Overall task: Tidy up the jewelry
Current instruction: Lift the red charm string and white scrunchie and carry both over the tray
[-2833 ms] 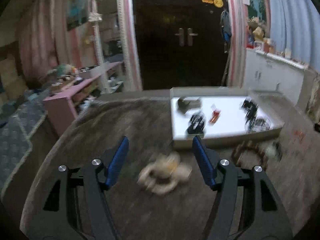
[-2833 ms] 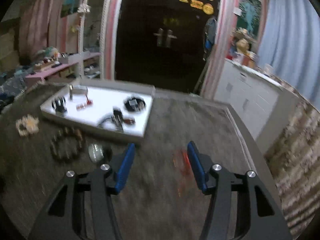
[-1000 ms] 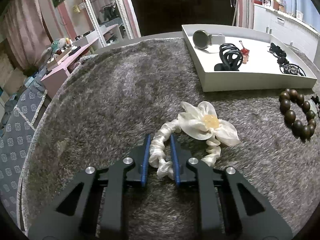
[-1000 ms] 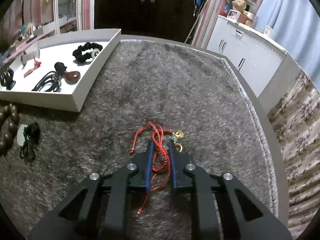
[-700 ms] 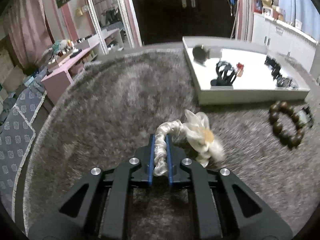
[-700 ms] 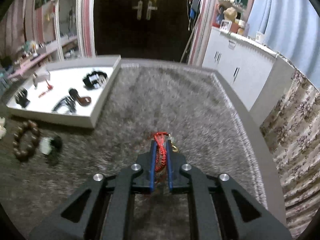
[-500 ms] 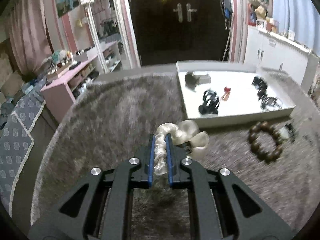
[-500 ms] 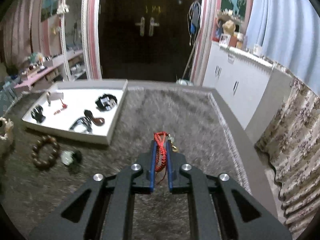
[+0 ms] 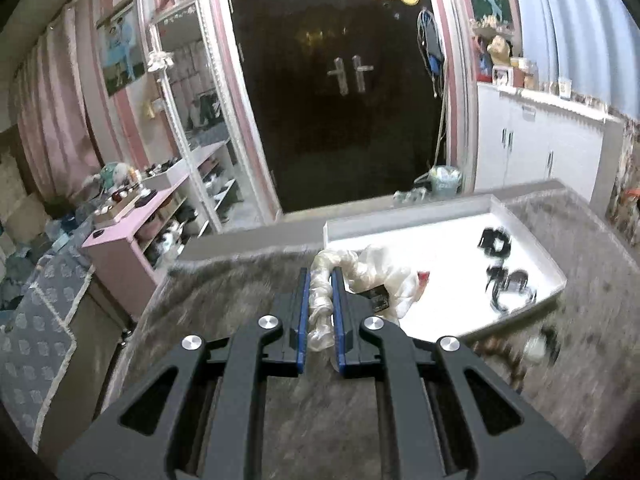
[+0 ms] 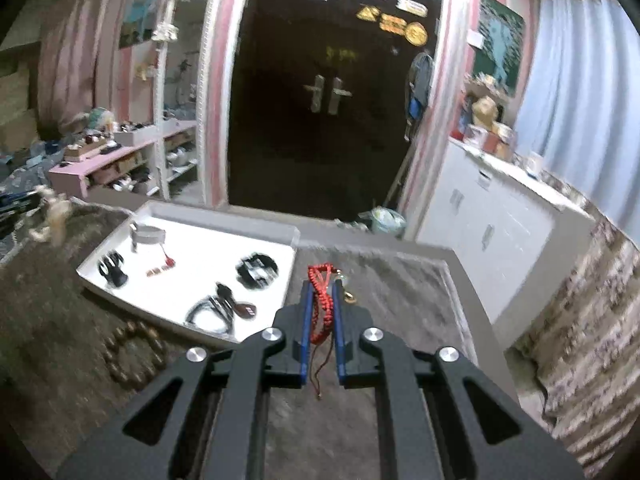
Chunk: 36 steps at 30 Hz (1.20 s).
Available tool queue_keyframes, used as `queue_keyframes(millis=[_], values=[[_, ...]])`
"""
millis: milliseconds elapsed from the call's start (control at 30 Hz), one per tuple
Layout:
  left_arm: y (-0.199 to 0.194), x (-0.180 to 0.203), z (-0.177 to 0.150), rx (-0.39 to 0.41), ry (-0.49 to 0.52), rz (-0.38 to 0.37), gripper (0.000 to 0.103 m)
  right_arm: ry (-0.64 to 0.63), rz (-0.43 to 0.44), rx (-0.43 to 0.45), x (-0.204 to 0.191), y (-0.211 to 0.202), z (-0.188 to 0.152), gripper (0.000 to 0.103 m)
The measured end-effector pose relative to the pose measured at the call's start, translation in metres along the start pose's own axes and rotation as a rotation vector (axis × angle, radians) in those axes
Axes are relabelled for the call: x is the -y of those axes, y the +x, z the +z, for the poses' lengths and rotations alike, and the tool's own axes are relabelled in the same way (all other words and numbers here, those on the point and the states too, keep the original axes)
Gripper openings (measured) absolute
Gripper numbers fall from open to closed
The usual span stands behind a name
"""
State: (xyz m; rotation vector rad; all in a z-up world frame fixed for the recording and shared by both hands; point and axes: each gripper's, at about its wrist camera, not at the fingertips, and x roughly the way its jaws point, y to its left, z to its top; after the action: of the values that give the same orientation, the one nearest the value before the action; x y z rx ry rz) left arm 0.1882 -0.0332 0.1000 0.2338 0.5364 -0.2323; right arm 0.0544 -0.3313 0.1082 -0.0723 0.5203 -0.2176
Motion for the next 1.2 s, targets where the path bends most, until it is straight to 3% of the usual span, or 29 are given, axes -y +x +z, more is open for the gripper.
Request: queue_keyframes(millis=[133,300,467,667,800,1000,1200], values=[[0.013,0.021,0.042,0.036,0.023,-0.008,0.008,-0.006,0.050,0.039,-0.022,0.016,0.038,0.009],[0.048,0.040,0.079,0.047,0.031,-0.005,0.008,-0.029,0.121,0.025,-0.044,0.050,0.079,0.009],[0.110,0.050,0.086,-0.026,0.003,-0.011,0.008,-0.029,0.149,-0.014,-0.059,0.105,0.096,0.009],[0.176,0.054,0.073,-0.087,-0.040,0.007,0.008,-0.028,0.149,-0.086,-0.073,0.184,0.086,0.009],[0.213,0.063,0.067,-0.142,-0.038,-0.019,0.008,-0.010,0.195,-0.148,-0.081,0.227,0.075,0.009],[0.243,0.084,0.050,-0.183,-0.003,-0.041,0.008,-0.034,0.204,-0.186,-0.094,0.256,0.056,0.009],[0.248,0.097,0.045,-0.198,0.025,-0.037,0.008,-0.058,0.202,-0.219,-0.101,0.271,0.052,0.009]])
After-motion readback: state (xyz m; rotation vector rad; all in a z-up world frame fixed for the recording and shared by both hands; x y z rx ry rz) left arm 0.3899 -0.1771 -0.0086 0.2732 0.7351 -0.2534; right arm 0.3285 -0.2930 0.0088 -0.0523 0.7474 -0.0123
